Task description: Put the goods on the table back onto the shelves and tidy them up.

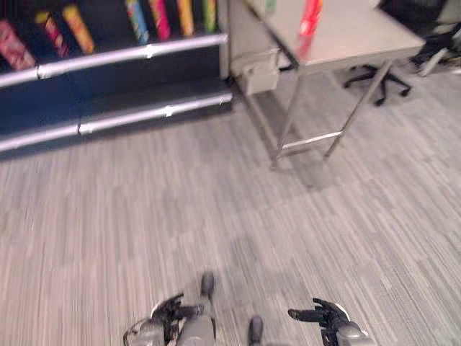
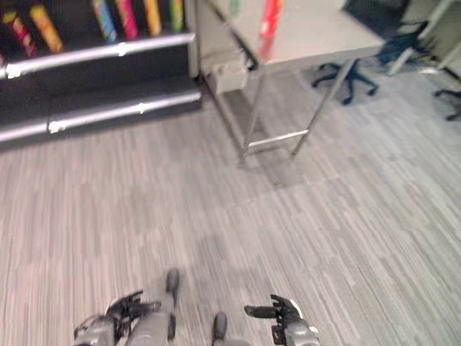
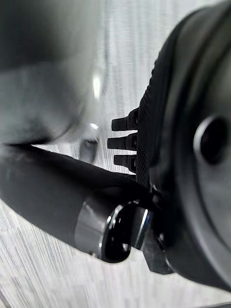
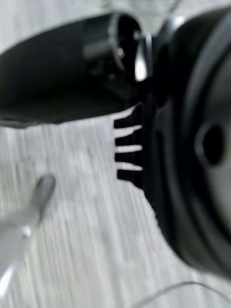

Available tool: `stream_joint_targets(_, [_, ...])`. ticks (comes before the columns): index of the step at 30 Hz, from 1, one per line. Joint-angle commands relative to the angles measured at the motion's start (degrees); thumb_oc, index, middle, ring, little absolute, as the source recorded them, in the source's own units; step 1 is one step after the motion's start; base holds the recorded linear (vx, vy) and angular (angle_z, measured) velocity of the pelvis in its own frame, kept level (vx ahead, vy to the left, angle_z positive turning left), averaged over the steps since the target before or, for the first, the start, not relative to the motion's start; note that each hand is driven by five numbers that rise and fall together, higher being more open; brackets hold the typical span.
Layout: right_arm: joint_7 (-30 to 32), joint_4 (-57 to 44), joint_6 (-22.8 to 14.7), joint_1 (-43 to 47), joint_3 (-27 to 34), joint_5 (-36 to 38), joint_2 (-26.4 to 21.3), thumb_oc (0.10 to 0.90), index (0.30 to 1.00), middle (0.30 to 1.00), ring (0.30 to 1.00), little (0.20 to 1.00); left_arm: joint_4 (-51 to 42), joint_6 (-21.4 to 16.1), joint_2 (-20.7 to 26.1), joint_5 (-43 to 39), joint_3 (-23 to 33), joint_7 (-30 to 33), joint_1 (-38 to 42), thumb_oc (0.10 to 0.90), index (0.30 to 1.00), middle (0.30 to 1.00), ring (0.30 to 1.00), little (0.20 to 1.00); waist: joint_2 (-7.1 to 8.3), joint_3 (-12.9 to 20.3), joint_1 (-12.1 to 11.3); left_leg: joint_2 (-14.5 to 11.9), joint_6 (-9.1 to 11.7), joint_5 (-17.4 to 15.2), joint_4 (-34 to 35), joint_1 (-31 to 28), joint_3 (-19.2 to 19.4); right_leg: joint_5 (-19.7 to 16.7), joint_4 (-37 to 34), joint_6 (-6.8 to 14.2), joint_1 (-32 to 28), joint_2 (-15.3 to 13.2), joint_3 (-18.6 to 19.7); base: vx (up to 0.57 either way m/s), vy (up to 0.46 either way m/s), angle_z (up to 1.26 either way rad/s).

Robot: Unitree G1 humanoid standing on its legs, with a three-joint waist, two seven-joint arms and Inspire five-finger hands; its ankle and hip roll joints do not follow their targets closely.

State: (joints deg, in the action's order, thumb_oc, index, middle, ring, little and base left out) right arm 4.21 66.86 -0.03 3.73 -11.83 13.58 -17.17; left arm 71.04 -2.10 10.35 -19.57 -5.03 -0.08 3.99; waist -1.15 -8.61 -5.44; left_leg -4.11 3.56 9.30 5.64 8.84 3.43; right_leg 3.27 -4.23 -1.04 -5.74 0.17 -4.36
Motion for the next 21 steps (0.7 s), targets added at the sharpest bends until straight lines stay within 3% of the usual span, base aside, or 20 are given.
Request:
stream_joint_targets(1, [-0.7, -4.8, -0.7, -0.1, 0.1, -1.3, -1.1, 0.8, 0.9, 0.9, 0.9, 0.9, -4.5, -0.5, 5.5, 1.9, -0.7, 1.2, -2.6, 0.8, 0.9, 0.9, 0.9, 0.9, 4.92, -0.8, -2.1, 4.2, -2.3, 0.3, -2.0, 3.4, 1.3, 0.5, 14.1, 11.4, -6.6, -9.4, -0.1, 0.23, 0.285, -0.18])
stream_joint_targets(3, [-0.7, -5.1, -0.8, 0.3, 0.7, -0.9, -1.2, 0.8, 0.9, 0.9, 0.9, 0.9, -5.2, -0.5, 6.0, 2.0, -0.9, 1.3, -2.1, 0.8, 0.9, 0.9, 0.9, 0.9, 4.06, -1.8, -1.2, 4.7, -3.8, -1.6, -1.9, 0.2, 1.8, -6.1, 25.5, 11.3, -0.7, -10.4, 0.2, 0.2, 0.325, -0.18])
stream_joint_targets(4, [-0.3, -5.3, -0.7, 0.4, 1.2, -0.9, -1.1, 0.8, 0.9, 0.9, 0.9, 0.9, -5.4, -0.4, 6.6, 2.5, -1.0, 1.6, -1.6, 0.8, 0.9, 0.9, 0.9, 0.9, 3.09, -2.9, -0.1, 5.2, -5.4, -3.7, -1.2, -3.3, 2.2, -12.7, 33.7, 11.2, 3.1, -12.4, -1.9, 0.22, 0.357, -0.05])
stream_joint_targets(5, [-0.2, -5.4, -0.7, 0.4, 1.0, -1.1, -0.7, 0.8, 0.9, 0.9, 0.9, 0.9, -5.6, -0.2, 6.9, 2.7, -1.1, 1.7, -1.4, 0.8, 0.9, 0.9, 0.9, 0.9, 2.42, -3.5, 0.4, 5.1, -5.8, -4.7, -0.9, -5.0, 2.3, -13.1, 37.3, 11.1, 5.7, -13.3, -3.1, 0.27, 0.33, 0.02])
stream_joint_targets(6, [-0.2, -5.4, -0.6, 0.2, 0.8, -1.1, -0.5, 0.8, 0.9, 0.9, 0.9, 0.9, -6.1, -0.4, 7.0, 2.3, -1.1, 1.8, -1.1, 0.8, 0.9, 0.9, 0.9, 0.9, 1.93, -3.9, 0.9, 5.1, -6.0, -5.5, -0.7, -6.6, 2.0, -10.4, 38.1, 10.0, 8.1, -13.6, -4.2, 0.16, 0.144, 0.06])
stream_joint_targets(7, [-0.2, -5.4, -0.6, 0.2, 0.9, -1.1, -0.5, 0.8, 0.9, 0.9, 0.9, 0.9, -6.1, -0.4, 6.9, 2.3, -1.1, 1.8, -1.1, 0.8, 0.9, 0.9, 0.9, 0.9, 1.81, -3.9, 0.9, 5.0, -5.9, -5.4, -0.6, -6.5, 2.0, -10.5, 37.9, 10.0, 8.1, -13.4, -4.2, 0.18, 0.088, -0.04])
stream_joint_targets(8, [-0.2, -5.2, -0.6, 0.2, 0.7, -1.1, -0.5, 0.8, 0.9, 0.9, 0.9, 0.9, -6.4, -0.6, 7.0, 2.1, -1.2, 1.9, -0.6, 0.8, 0.9, 0.9, 0.9, 0.9, 1.41, -4.2, 1.5, 5.0, -5.8, -6.2, -0.6, -7.6, 1.5, -8.4, 35.4, 9.3, 9.6, -13.2, -6.0, 0.28, 0.03, 0.07])
stream_joint_targets(9, [-0.2, -5.2, -0.6, 0.3, 0.6, -0.9, -0.6, 0.8, 0.9, 0.9, 0.9, 0.9, -6.9, -0.8, 7.0, 1.9, -1.4, 1.9, -0.1, 0.8, 0.9, 0.9, 0.9, 0.9, 1.15, -4.7, 2.2, 5.0, -5.6, -7.7, -0.6, -9.4, 1.1, -4.7, 28.0, 8.7, 11.8, -11.5, -8.4, 0.37, 0.011, 0.12])
stream_joint_targets(10, [-0.2, -5.2, -0.7, 0.5, 0.4, -0.5, -0.7, 0.8, 0.9, 0.9, 0.9, 0.9, -6.9, -1.0, 7.0, 1.8, -1.6, 2.1, 0.1, 0.8, 0.9, 0.9, 0.9, 0.9, 1.26, -5.5, 3.1, 5.3, -5.4, -8.5, -0.6, -11.0, 0.6, -4.2, 22.9, 8.6, 13.1, -9.6, -8.6, 0.28, -0.017, 0.07])
stream_joint_targets(11, [-0.2, -5.2, -0.7, 0.5, 0.4, -0.5, -0.7, 0.8, 0.9, 0.9, 0.9, 0.9, -6.9, -1.0, 7.0, 1.8, -1.6, 2.0, 0.1, 0.8, 0.9, 0.9, 0.9, 0.9, 1.17, -5.4, 3.1, 5.2, -5.4, -8.4, -0.6, -10.9, 0.6, -4.4, 22.5, 8.5, 13.0, -9.5, -8.7, 0.33, -0.057, -0.15])
stream_joint_targets(12, [-0.1, -5.2, -0.7, 0.6, 0.4, 0.1, -0.7, 0.8, 0.9, 0.9, 0.9, 0.9, -7.1, -1.2, 6.9, 2.2, -2.0, 2.0, 0.5, 0.8, 0.9, 0.9, 0.9, 0.9, 2.02, -6.0, 4.4, 6.6, -5.2, -10.6, -0.6, -13.7, -0.9, -6.4, 11.1, 9.6, 14.2, -6.5, -6.9, 0.37, -0.043, -0.06])
stream_joint_targets(13, [0.0, -5.1, -0.8, 0.3, 0.4, 0.3, -0.6, 0.8, 0.9, 0.9, 0.9, 0.9, -7.0, -1.4, 6.8, 2.4, -2.1, 2.0, 1.1, 0.8, 0.9, 0.9, 0.9, 0.9, 2.45, -6.2, 5.4, 7.2, -5.1, -11.5, -0.6, -15.1, -1.8, -8.7, 6.5, 10.3, 15.6, -4.9, -5.3, 0.48, -0.061, 0.1])
stream_joint_targets(14, [-0.1, -4.9, -0.7, 0.2, 0.4, 0.0, -0.5, 0.8, 0.9, 0.9, 0.9, 0.9, -7.0, -1.5, 6.7, 2.8, -1.9, 1.9, 1.3, 0.8, 0.9, 0.9, 0.9, 0.9, 2.97, -6.2, 5.5, 7.7, -4.9, -12.1, -0.6, -15.7, -2.5, -10.6, 3.2, 11.4, 16.8, -4.9, -5.9, 0.35, -0.038, 0.33])
stream_joint_targets(16, [-0.1, -4.8, -0.7, 0.0, 0.2, -0.6, -0.5, 0.8, 0.9, 0.9, 0.9, 0.9, -7.1, -1.5, 6.3, 2.9, -1.8, 1.7, 1.1, 0.8, 0.9, 0.9, 0.9, 0.9, 3.1, -6.3, 5.8, 7.6, -4.5, -13.0, -0.6, -16.8, -3.2, -12.3, -0.2, 12.1, 17.1, -4.9, -8.8, 0.26, -0.053, 0.41])
stream_joint_targets(19, [-0.3, -5.3, -0.9, -1.0, -0.3, -1.3, -0.8, 0.8, 0.9, 0.9, 0.9, 0.9, -6.5, -1.7, 5.7, 4.5, -2.3, 1.3, 0.4, 0.8, 0.9, 0.9, 0.9, 0.9, 4.04, -5.4, 5.6, 8.3, -4.5, -15.4, -0.6, -18.9, -3.5, -13.8, -0.4, 11.1, 15.5, -5.7, -11.8, 0.23, -0.074, 0.27])
stream_joint_targets(21, [-0.5, -5.4, -1.3, -1.1, -0.4, -1.1, -1.4, 0.8, 0.9, 0.9, 0.9, 0.9, -6.2, -1.5, 5.1, 4.7, -2.3, 1.0, -0.1, 0.8, 0.9, 0.9, 0.9, 0.9, 3.55, -3.9, 5.6, 6.3, -3.4, -16.9, -0.6, -20.6, -3.8, -13.2, -0.7, 10.3, 13.6, -4.9, -13.1, 0.41, -0.198, 0.32])
